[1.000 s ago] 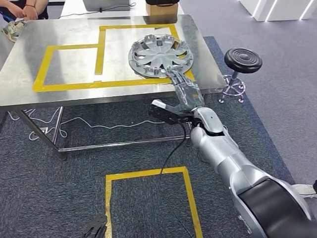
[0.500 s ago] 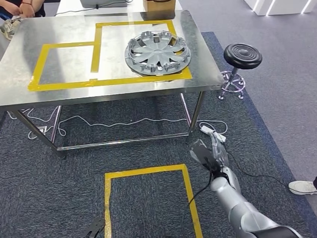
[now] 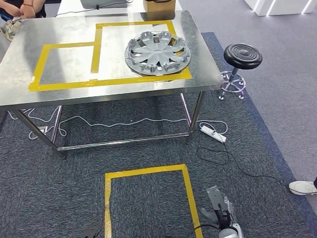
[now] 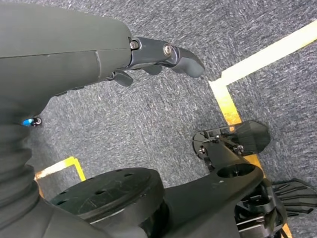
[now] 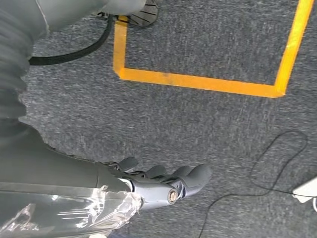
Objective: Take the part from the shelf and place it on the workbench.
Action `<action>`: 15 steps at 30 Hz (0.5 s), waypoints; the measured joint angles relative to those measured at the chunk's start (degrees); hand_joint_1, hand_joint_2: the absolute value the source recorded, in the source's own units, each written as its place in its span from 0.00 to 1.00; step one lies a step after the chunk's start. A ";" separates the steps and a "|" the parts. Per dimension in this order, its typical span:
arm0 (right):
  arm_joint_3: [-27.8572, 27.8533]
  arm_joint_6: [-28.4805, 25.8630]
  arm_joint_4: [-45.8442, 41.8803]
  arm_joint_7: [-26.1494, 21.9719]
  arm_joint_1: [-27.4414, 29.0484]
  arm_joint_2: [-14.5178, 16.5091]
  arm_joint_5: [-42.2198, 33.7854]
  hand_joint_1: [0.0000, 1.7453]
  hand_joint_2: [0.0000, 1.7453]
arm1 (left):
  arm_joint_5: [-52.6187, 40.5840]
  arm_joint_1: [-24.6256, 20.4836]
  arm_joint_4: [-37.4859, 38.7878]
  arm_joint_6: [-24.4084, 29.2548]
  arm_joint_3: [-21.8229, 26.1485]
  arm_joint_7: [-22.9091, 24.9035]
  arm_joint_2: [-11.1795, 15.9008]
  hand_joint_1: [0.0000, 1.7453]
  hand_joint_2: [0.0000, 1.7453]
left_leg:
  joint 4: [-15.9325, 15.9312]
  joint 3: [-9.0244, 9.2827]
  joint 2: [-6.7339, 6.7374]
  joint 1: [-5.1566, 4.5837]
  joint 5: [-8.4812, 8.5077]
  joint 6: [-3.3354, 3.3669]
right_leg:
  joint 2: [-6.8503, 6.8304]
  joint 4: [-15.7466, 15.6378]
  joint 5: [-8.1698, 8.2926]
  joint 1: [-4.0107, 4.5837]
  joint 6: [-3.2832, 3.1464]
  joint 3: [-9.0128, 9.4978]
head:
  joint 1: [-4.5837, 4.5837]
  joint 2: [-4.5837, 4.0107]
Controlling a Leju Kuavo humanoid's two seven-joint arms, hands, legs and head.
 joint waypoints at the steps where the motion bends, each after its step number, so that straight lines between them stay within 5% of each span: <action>1: -0.23 0.17 0.10 0.19 0.06 0.01 -0.01 0.00 1.00 | 0.01 0.01 0.00 0.01 0.03 -0.01 0.02 0.00 1.00 | 0.00 0.00 0.00 0.00 0.02 -0.03 | 0.00 0.00 0.02 0.00 -0.03 -0.01 | 0.00 0.00; 5: -1.64 4.38 0.79 3.25 1.21 0.20 -1.67 0.00 0.00 | 0.45 0.18 0.00 0.37 0.17 -0.30 0.10 0.00 1.00 | 0.00 0.00 0.00 0.01 0.07 -0.07 | 0.00 0.01 0.03 0.01 -0.10 -0.03 | 0.00 0.00; 15: -7.63 9.49 2.77 8.31 8.18 2.35 -6.76 0.00 0.00 | 1.40 1.20 0.00 0.83 1.51 -0.90 0.28 0.00 1.00 | 0.00 -0.13 0.00 -0.21 -0.10 0.15 | 0.00 0.13 0.02 -0.26 0.16 -0.07 | -0.01 0.01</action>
